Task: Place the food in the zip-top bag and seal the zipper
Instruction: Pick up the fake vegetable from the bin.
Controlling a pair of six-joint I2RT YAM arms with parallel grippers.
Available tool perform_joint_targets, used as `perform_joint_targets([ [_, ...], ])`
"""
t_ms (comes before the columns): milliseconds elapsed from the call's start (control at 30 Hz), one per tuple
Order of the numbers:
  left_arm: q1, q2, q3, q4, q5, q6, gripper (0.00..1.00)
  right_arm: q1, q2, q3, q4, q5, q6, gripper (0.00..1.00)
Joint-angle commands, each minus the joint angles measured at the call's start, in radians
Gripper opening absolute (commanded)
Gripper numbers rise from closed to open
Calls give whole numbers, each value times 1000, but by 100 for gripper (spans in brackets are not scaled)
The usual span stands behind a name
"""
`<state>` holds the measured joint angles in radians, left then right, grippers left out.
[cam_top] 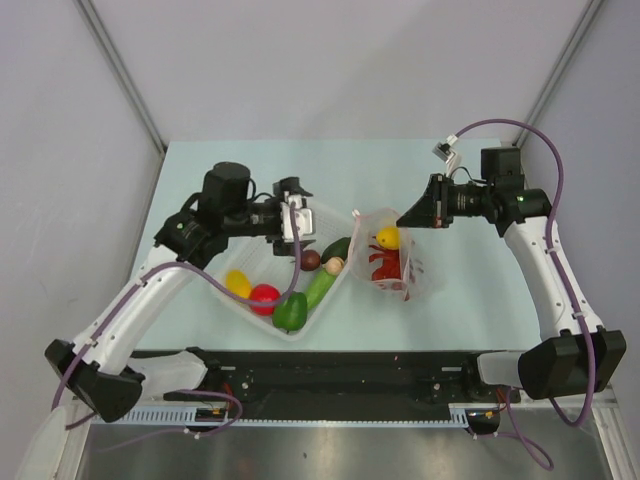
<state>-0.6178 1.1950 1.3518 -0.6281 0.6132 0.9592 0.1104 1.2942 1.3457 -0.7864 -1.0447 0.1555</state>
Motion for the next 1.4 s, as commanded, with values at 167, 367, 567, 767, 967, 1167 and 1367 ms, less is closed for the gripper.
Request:
perform_joint_targets([
  [167, 162, 89, -244, -47, -20, -271, 93, -5, -30, 20, 13, -20, -19, 0],
  [367, 156, 135, -272, -237, 71, -142, 98, -2, -36, 7, 3, -3, -31, 0],
  [567, 139, 187, -293, -285, 95, -253, 96, 2, -30, 6, 12, 2, -22, 0],
  [767, 132, 236, -272, -272, 80, -525, 93, 2, -29, 4, 15, 2, -16, 0],
  [967, 128, 314, -275, -278, 22, -657, 93, -2, -21, 3, 19, -3, -10, 0],
  [1167, 116, 374, -261, -314, -3, -711, 92, -2, -10, -2, 24, -3, -8, 0],
  [1367, 98, 411, -260, -306, -59, -735, 91, -3, -7, 0, 29, -8, -7, 0],
])
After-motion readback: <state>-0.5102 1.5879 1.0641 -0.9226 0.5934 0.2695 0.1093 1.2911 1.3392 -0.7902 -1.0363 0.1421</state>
